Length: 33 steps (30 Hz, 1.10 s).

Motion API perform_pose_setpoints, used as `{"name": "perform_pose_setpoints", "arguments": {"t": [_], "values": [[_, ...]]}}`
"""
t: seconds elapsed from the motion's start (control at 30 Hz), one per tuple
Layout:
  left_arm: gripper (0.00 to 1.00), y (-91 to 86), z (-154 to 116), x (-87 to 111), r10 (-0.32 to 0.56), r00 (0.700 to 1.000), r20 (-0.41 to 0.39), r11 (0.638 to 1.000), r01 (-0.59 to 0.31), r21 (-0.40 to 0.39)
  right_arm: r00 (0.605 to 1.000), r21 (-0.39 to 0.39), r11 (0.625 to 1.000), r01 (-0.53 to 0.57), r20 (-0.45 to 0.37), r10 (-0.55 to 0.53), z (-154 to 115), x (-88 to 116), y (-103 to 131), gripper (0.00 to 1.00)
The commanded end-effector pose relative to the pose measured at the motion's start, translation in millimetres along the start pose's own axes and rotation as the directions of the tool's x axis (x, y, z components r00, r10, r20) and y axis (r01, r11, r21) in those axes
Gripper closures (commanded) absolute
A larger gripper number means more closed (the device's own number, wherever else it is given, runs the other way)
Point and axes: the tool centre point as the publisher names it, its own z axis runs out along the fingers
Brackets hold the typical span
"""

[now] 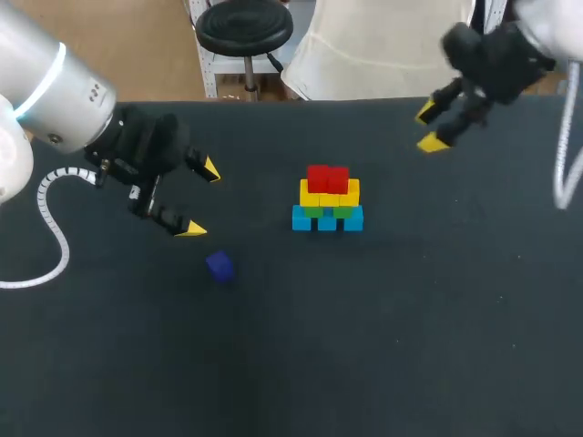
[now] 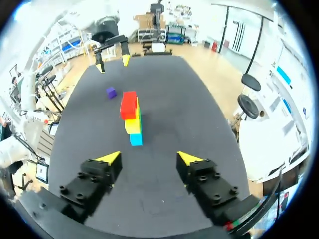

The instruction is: Place the blue cubes, place green cubes on the blue cubes, place the yellow cubes on the green cubes, then place the red cubes on the yellow cubes, and place purple cube on the red cubes.

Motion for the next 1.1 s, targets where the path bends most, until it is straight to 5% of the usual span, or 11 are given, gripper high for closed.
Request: {"name": "perform_pose_setpoints", "arguments": {"t": [0.03, 0.4, 1.1], "values": [[0.00, 0.5, 0.1, 1.3, 0.003, 1.000, 0.003, 1.000, -0.003, 0.000, 0.976, -0.005, 1.000, 0.017, 0.218, -0.015, -17.8, 29.1, -2.3, 0.00], [0.00, 0.5, 0.1, 1.3, 0.003, 1.000, 0.003, 1.000, -0.003, 0.000, 0.973, -0.037, 0.999, 0.021, 0.229, -0.012, -31.7, 69.7, -5.0, 0.00], [0.00, -1.2, -2.5, 0.9, 0.045, 0.999, -0.002, 0.999, -0.045, 0.019, 0.963, -0.029, 1.000, -0.005, 0.271, 0.013, -27.0, 73.2, 5.1, 0.00]]}}
